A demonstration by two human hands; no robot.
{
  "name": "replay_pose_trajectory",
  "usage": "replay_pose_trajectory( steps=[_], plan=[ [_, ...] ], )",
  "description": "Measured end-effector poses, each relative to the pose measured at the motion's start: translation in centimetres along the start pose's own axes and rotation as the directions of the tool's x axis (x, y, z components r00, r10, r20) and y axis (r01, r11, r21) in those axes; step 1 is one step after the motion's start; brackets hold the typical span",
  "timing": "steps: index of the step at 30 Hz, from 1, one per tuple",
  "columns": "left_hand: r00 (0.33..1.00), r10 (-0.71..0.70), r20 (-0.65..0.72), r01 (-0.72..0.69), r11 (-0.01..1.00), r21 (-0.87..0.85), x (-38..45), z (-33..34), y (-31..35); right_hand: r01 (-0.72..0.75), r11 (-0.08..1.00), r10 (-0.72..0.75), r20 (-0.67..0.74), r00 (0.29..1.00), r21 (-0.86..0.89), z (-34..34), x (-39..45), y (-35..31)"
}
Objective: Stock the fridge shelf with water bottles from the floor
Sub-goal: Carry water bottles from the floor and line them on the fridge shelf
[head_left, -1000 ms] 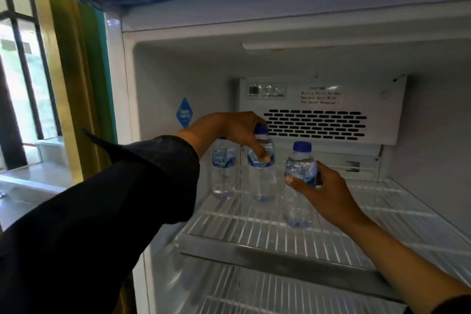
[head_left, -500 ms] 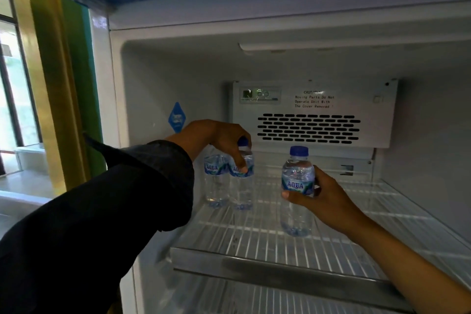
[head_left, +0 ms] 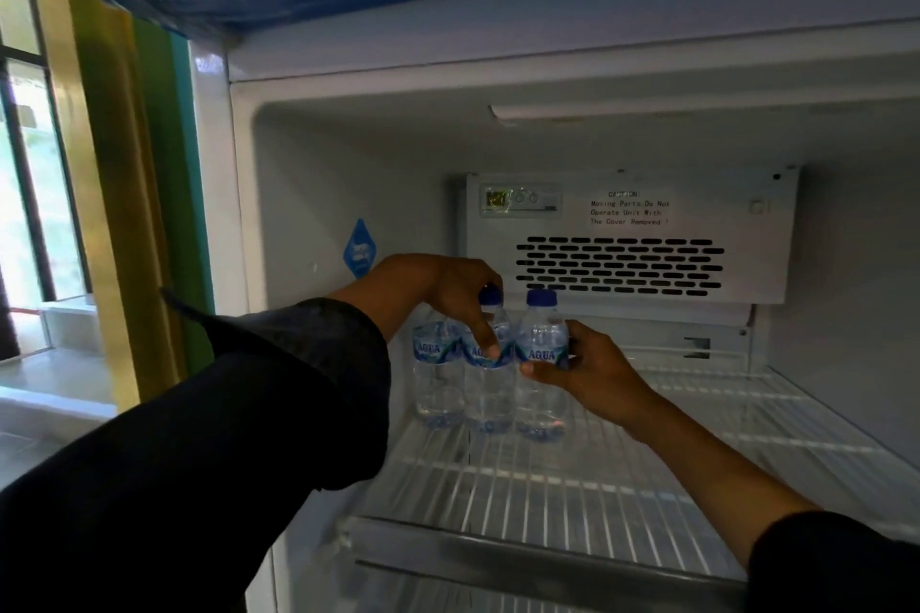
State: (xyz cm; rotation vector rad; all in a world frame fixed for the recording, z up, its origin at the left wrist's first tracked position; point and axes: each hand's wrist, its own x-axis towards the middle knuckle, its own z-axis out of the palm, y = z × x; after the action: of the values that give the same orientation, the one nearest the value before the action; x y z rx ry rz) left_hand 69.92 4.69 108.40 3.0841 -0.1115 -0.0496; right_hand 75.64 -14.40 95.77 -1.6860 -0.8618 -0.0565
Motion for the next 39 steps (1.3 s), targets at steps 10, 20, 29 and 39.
replay_pose_trajectory(
  steps=[10,20,29,39],
  plan=[
    [0.999,0.001,-0.036,-0.002,1.000,-0.002,-0.6,0.1,0.2,0.037,0.993,-0.039,-0.017,0.999,-0.114,0.5,-0.4,1.6],
    [0.999,-0.001,-0.033,0.001,1.000,0.002,-0.7,0.2,0.6,0.032,0.989,-0.035,-0.019,0.999,-0.145,0.3,-0.4,1.4],
    [1.000,0.025,-0.012,-0.025,1.000,-0.007,-0.7,-0.1,0.6,0.034,0.988,-0.032,0.016,0.999,-0.148,0.2,-0.3,1.6],
    [0.996,-0.075,-0.045,0.074,0.997,-0.020,-1.9,1.0,1.4,-0.010,0.991,0.017,0.051,0.999,-0.130,0.3,-0.3,1.6]
  ],
)
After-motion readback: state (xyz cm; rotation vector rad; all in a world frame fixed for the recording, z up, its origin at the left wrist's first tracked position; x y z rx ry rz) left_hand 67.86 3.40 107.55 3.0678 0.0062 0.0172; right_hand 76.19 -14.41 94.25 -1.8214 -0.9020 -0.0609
